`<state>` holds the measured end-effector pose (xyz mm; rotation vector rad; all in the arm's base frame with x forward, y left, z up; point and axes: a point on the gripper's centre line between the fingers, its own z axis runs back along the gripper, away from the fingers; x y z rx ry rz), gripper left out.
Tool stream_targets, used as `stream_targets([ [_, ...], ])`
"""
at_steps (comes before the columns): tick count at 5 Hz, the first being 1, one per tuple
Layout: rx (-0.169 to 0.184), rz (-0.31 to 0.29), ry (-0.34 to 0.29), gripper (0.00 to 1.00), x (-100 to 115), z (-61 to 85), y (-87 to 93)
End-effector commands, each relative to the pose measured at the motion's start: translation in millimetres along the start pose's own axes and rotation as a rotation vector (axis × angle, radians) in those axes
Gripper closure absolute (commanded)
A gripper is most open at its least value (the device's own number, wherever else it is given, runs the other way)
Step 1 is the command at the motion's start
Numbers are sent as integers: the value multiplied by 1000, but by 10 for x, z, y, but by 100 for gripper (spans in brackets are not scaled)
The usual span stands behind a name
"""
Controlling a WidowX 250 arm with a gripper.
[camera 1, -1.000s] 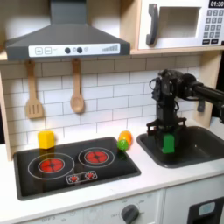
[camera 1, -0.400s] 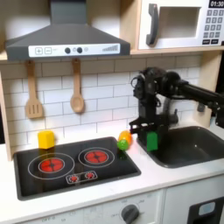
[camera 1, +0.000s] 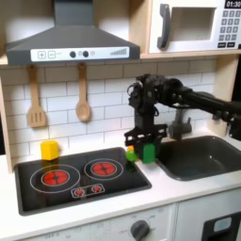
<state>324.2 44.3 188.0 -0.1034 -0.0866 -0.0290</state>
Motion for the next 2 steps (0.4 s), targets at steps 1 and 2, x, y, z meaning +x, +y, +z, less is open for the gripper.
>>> stream_targets([
  [1, -3, 15, 3, 100, -130, -46, 352],
  [2, -8, 11, 7, 100, -227, -50, 462],
])
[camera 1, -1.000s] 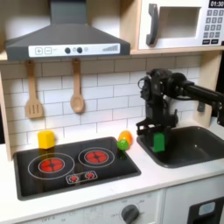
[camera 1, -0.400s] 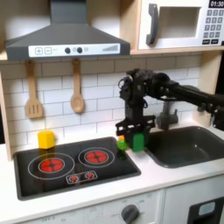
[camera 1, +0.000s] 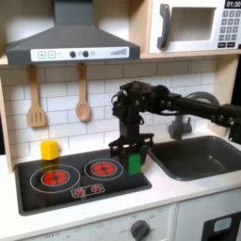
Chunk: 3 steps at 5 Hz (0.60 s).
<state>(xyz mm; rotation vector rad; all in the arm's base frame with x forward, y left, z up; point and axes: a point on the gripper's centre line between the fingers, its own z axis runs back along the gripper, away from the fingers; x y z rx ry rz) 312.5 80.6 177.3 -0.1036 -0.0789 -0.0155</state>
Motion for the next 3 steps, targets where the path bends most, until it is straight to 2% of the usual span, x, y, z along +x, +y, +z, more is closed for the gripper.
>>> stream_targets([
  [1, -21, 14, -1, 100, -115, 13, 211],
  [3, -5, 60, -26, 100, -42, -10, 448],
])
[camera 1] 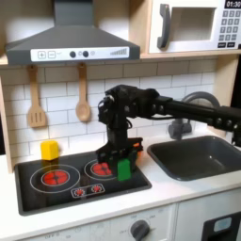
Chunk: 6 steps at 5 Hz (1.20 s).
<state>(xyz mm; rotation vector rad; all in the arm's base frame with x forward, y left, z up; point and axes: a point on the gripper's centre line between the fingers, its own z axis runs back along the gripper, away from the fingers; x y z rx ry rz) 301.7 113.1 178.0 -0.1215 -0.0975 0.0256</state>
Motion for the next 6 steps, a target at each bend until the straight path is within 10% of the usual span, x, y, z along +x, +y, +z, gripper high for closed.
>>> stream_targets([
  [1, -3, 32, 4, 100, 77, -101, 142],
  [2, -48, 38, -4, 100, 73, -135, 151],
  [6, -40, 38, -28, 100, 87, -268, 371],
])
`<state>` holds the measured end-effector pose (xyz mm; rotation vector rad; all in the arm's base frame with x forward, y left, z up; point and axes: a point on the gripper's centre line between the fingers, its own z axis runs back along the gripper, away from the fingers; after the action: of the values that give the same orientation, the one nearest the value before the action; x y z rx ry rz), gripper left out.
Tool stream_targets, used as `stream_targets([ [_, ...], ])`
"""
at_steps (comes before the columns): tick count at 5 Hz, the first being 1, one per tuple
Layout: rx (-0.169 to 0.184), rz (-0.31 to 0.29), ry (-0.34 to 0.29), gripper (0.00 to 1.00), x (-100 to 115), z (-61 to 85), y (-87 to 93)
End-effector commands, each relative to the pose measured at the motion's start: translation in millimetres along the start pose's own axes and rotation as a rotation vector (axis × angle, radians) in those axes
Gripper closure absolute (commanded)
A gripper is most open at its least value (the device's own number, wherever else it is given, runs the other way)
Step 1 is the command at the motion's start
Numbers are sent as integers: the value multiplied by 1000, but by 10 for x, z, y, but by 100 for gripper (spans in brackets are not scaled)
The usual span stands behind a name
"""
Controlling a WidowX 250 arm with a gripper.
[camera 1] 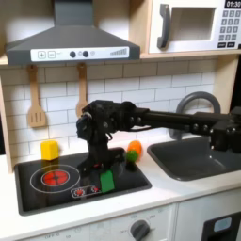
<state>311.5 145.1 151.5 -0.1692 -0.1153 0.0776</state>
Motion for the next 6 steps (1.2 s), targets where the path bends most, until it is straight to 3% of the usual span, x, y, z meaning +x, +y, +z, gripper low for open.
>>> stream_targets([
  [1, 28, -48, -33, 100, 17, -48, -9],
  [5, 14, -50, -31, 100, 13, -79, 10],
  [6, 16, -53, -27, 12, 13, -70, 7],
])
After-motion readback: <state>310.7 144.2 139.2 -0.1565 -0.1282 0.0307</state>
